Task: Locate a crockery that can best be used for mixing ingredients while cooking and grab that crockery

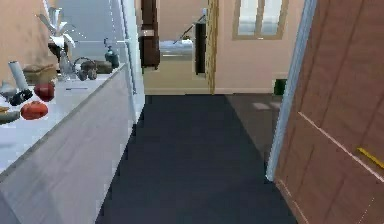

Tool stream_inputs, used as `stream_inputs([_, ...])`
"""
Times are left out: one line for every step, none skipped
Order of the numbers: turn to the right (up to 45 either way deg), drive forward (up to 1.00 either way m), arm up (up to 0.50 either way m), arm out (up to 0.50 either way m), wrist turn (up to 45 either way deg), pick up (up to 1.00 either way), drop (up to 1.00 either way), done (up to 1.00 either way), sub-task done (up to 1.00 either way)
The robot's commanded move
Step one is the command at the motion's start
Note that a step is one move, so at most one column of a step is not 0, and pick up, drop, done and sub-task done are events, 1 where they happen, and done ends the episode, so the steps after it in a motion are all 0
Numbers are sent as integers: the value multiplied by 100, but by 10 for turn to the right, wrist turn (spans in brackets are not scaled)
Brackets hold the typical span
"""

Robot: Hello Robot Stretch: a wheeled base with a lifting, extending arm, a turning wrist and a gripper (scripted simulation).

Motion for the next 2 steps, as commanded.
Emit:
stream_inputs([0, 100, 0, 0, 0, 0, 0, 0, 0])
stream_inputs([0, 90, 0, 0, 0, 0, 0, 0, 0])
